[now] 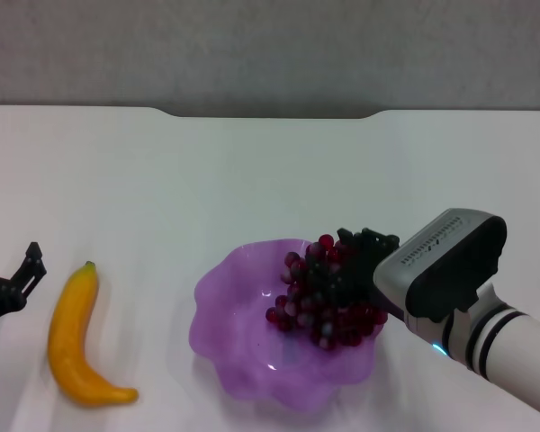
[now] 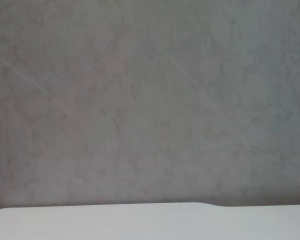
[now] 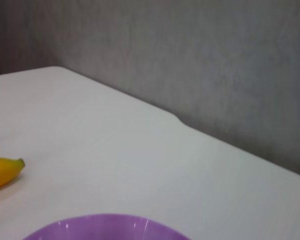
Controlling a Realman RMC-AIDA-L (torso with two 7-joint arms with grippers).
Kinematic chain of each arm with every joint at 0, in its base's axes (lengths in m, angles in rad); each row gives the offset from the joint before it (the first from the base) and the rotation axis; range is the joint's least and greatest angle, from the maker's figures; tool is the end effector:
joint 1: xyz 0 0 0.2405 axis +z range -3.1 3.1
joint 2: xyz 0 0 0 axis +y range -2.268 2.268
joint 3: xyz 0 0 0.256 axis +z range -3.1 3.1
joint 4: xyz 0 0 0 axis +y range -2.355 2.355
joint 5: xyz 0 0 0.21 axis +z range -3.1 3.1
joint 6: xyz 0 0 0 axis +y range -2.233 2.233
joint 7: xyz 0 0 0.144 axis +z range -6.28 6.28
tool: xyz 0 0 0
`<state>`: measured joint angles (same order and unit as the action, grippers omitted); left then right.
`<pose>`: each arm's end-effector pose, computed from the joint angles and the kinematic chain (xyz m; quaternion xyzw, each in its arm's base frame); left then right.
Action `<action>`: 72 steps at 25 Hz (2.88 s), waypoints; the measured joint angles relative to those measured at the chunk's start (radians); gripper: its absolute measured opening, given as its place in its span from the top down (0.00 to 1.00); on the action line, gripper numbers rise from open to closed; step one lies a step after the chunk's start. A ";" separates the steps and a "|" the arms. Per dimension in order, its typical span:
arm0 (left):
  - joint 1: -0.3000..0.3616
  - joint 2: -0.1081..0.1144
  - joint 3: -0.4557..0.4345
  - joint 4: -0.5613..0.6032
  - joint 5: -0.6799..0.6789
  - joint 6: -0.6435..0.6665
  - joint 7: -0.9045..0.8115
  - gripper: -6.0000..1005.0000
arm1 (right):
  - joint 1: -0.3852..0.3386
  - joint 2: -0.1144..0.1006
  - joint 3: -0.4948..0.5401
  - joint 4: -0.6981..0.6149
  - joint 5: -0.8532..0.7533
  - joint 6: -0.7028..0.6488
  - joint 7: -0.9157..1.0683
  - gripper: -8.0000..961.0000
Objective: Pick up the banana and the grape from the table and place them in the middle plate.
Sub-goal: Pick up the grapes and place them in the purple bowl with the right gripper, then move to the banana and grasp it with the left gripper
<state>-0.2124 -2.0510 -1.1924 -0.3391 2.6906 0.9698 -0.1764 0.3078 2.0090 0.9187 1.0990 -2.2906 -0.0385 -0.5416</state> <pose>-0.3754 0.2885 -0.0104 -0.6851 -0.3068 -0.2399 0.6156 0.2034 0.3316 -0.1061 -0.8903 0.1902 0.1194 0.3961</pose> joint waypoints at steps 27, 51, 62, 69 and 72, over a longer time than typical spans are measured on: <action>-0.002 -0.003 0.009 0.000 0.005 -0.001 -0.008 0.16 | -0.123 -0.004 -0.001 -0.259 -0.006 -0.580 -0.023 0.15; 0.189 0.025 -0.127 -0.895 0.158 -0.992 0.065 0.16 | -0.053 0.005 -0.175 -0.583 -0.001 -0.776 0.186 0.15; 0.064 0.012 -0.288 -1.016 0.043 -1.639 0.219 0.16 | -0.040 0.005 -0.194 -0.593 -0.002 -0.763 0.189 0.15; 0.067 0.009 -0.298 -0.978 0.082 -1.625 0.170 0.16 | -0.039 0.005 -0.196 -0.594 0.000 -0.762 0.189 0.15; 0.067 0.008 -0.294 -0.961 0.112 -1.621 0.143 0.16 | -0.039 0.005 -0.196 -0.593 0.001 -0.762 0.189 0.15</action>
<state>-0.1453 -2.0427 -1.4868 -1.2996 2.8023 -0.6512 -0.0336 0.2685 2.0141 0.7224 0.5059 -2.2900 -0.8004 -0.3528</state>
